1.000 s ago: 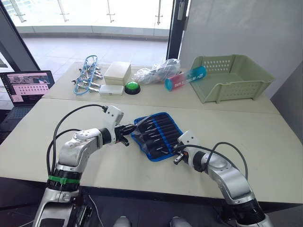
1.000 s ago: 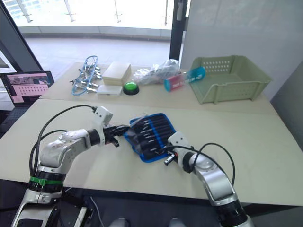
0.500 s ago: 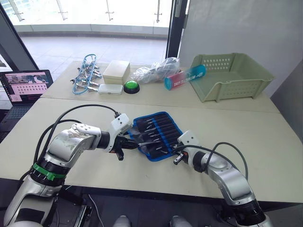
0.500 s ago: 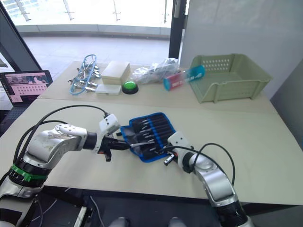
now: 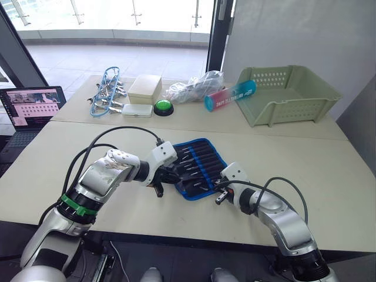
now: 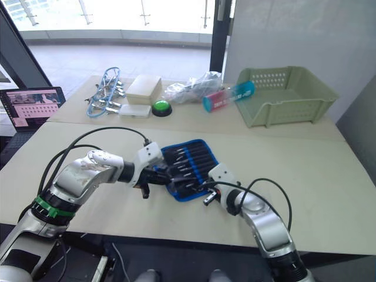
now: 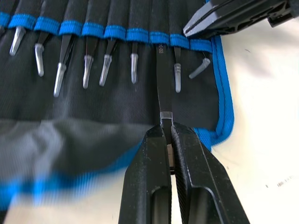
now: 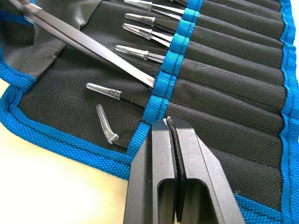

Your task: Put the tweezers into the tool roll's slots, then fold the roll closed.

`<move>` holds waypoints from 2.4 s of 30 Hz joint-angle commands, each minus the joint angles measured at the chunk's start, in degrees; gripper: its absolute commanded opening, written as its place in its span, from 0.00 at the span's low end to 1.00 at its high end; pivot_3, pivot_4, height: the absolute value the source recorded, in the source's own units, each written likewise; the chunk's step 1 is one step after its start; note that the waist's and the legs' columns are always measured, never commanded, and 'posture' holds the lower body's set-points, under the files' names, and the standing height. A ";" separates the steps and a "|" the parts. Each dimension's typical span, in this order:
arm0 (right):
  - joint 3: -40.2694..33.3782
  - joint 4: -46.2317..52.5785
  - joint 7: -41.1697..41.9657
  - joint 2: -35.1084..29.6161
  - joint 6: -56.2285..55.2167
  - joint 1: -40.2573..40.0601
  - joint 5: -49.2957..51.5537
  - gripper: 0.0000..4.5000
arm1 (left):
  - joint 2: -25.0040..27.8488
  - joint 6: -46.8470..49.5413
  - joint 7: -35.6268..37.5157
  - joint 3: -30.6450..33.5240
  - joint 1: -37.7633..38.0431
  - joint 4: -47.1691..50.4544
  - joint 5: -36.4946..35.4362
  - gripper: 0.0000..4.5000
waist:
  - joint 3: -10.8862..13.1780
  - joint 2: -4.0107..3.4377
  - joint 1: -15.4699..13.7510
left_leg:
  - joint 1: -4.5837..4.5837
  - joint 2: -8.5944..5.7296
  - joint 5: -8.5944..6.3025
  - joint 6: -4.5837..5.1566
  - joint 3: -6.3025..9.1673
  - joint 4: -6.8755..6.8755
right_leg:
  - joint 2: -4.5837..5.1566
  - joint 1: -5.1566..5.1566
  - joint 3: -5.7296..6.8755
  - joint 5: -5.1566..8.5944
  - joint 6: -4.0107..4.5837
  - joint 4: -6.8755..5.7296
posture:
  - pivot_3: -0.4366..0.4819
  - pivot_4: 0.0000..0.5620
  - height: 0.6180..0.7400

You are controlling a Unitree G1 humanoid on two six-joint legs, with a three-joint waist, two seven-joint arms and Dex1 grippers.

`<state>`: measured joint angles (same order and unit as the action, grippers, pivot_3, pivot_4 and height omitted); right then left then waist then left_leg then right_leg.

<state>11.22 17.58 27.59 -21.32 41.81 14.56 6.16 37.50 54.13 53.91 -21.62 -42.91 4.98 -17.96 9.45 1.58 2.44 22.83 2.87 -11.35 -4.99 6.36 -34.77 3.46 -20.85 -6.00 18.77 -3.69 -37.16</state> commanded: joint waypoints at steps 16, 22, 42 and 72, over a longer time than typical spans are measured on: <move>1.13 -1.40 0.21 -0.49 3.59 -2.33 0.23 0.00 | -17.91 -13.50 -7.20 -3.92 -2.89 -15.36 10.83 0.00 | -0.02 -0.02 -0.80 | 0.00 -0.03 0.00 0.01 0.00 -0.15 | 0.01 0.08 0.00 -0.02 -0.03 -0.04 | 0.48 0.27 1.00; 1.29 -1.19 0.41 -0.50 3.81 -2.40 0.24 0.00 | -22.17 -20.84 -8.62 -3.65 -3.60 -24.29 14.02 0.00 | -0.04 -0.02 -1.59 | -0.08 -0.03 0.00 0.01 0.00 -0.24 | 0.01 0.23 0.00 -0.04 -0.05 -0.04 | 0.48 0.27 1.00; 0.40 -0.50 0.13 -0.90 4.28 -2.46 0.54 0.00 | -8.87 2.04 -0.88 17.49 1.20 4.13 -2.93 0.81 | -0.03 -0.09 0.40 | -0.21 -0.03 0.00 0.06 0.02 -0.10 | 0.00 0.31 -0.02 -0.07 -0.09 -0.04 | 0.48 0.27 1.00; 1.23 18.15 2.43 3.17 2.28 0.92 13.10 0.81 | -1.88 -33.62 5.37 46.91 51.47 13.15 -16.04 1.00 | 0.03 -0.13 0.42 | 0.11 0.06 -0.02 0.05 -0.01 -0.07 | 0.00 -0.32 -0.04 0.01 0.11 -0.41 | 0.48 0.27 1.00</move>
<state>9.45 35.14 30.92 -19.14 44.24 14.33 19.24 35.32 21.93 59.39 24.55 8.82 17.77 -33.00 9.49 1.45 2.86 22.94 2.93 -11.38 -4.95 6.35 -34.85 3.45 -21.22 -6.04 18.80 -3.55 -37.63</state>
